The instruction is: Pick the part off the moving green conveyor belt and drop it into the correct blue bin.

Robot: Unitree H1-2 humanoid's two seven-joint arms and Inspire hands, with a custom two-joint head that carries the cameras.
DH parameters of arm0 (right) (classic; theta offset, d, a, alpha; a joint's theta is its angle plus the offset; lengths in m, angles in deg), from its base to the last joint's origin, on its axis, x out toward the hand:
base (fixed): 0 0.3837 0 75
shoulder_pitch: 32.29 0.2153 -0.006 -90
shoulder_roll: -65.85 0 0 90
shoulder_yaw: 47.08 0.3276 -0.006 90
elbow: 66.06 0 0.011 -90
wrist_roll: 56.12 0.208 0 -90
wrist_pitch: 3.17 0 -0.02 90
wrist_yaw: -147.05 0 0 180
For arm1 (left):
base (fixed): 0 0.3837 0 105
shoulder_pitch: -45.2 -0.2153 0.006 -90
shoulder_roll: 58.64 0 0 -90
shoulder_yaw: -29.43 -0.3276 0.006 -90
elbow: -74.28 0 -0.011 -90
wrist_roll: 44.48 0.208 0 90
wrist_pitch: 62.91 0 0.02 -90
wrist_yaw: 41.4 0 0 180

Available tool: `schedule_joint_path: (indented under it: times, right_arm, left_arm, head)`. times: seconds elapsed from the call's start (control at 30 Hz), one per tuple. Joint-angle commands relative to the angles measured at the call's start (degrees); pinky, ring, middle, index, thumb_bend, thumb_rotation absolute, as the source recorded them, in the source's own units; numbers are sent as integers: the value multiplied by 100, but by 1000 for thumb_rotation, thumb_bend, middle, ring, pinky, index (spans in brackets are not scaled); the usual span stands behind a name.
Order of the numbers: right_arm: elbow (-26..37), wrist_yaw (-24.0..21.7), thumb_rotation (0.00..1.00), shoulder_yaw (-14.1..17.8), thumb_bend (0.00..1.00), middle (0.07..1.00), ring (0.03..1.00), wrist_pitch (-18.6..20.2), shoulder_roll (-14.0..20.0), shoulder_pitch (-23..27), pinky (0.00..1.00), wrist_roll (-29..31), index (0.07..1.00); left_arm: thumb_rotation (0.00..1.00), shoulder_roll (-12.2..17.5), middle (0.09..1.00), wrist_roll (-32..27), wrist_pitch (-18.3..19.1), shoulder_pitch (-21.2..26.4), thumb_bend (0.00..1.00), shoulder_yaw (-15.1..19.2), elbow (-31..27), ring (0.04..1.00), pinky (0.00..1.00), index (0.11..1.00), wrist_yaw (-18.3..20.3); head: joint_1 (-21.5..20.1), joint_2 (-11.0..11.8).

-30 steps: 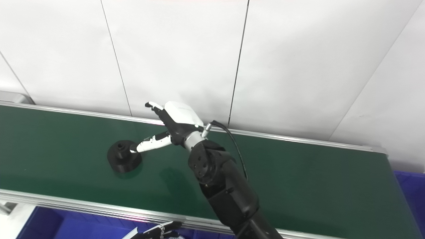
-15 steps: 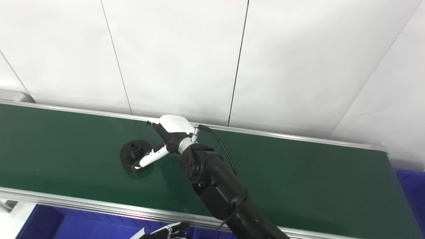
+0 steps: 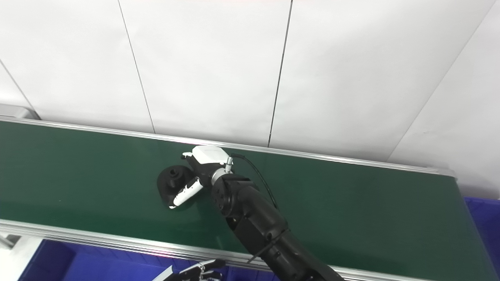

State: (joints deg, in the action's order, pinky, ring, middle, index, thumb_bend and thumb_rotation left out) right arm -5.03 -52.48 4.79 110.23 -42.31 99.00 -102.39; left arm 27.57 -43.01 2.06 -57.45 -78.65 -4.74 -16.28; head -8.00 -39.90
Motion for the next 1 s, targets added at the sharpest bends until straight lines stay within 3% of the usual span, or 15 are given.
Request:
schedule_joint_path:
  times: [0.0, 0.43, 0.5, 0.67, 0.8, 0.97]
  right_arm:
    - [-40, 190, 415, 36, 1000, 894, 840, -215, -36, 243, 719, 15, 932]
    - [-221, 576, 427, -14, 1000, 897, 803, -279, 12, 31, 606, 8, 926]
    - [-209, 620, 381, 6, 989, 869, 778, -287, 19, -22, 591, 50, 915]
    - [-165, 605, 133, -7, 851, 731, 644, -309, 43, -137, 505, 118, 830]
    - [-131, 558, 142, -113, 879, 724, 637, -303, 85, -196, 510, 53, 827]
    - [-68, 466, 61, -213, 839, 671, 574, -185, 80, -290, 449, 21, 790]
  left_arm:
    - [444, 33, 931, -25, -191, 47, 941, -48, -126, 868, 779, 895, -78]
    - [455, 71, 933, 3, -191, 61, 928, -159, -165, 873, 784, 898, -247]
    - [464, 80, 933, 21, -191, 67, 933, -184, -160, 874, 784, 897, -304]
    - [454, 88, 938, -49, -191, 73, 916, -200, -167, 872, 772, 901, -284]
    - [454, 107, 943, -76, -191, 68, 908, -196, -195, 876, 774, 907, -246]
    - [433, 119, 945, -103, -191, 79, 894, -180, -198, 875, 771, 907, -220]
  head:
    - [2, -2]
    - [-20, -45]
    - [-31, -57]
    - [-37, -75]
    - [-52, -97]
    - [-63, -131]
